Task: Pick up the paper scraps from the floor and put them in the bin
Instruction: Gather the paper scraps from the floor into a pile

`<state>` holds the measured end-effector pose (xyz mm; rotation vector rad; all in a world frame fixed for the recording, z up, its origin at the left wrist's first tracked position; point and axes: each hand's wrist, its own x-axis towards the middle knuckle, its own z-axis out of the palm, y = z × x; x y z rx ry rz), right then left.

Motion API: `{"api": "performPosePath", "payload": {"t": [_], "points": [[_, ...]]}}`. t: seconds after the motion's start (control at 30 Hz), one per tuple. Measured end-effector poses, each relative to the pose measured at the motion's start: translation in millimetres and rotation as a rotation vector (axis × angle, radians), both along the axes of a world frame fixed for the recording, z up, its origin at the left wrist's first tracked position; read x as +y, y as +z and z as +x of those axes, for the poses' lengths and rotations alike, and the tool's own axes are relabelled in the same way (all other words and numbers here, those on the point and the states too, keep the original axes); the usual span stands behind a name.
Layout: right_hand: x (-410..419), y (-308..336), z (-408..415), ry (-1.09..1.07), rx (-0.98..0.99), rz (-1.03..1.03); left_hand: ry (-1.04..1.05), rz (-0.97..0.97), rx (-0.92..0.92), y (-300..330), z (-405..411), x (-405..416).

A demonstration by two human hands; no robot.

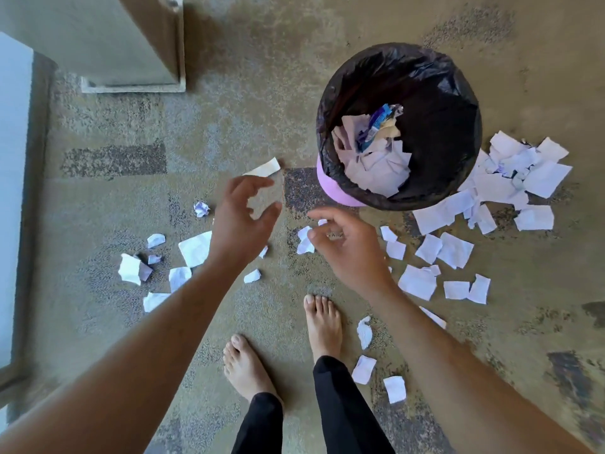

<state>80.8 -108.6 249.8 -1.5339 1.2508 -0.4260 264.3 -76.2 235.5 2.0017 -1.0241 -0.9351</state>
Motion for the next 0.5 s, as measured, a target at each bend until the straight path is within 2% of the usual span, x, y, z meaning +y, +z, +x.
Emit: {"api": "performPosePath", "payload": {"t": [0.27, 0.4, 0.5], "points": [[25, -154, -1, 0.211, 0.597, -0.032, -0.318, 0.527, -0.215, -126, -4, 77], [19, -199, 3, 0.22, 0.846, -0.054, -0.306, 0.577, -0.285, -180, -13, 106], [15, -228, 7, 0.251, 0.859, -0.035, -0.273, 0.592, -0.301, -210, -22, 121]]}}
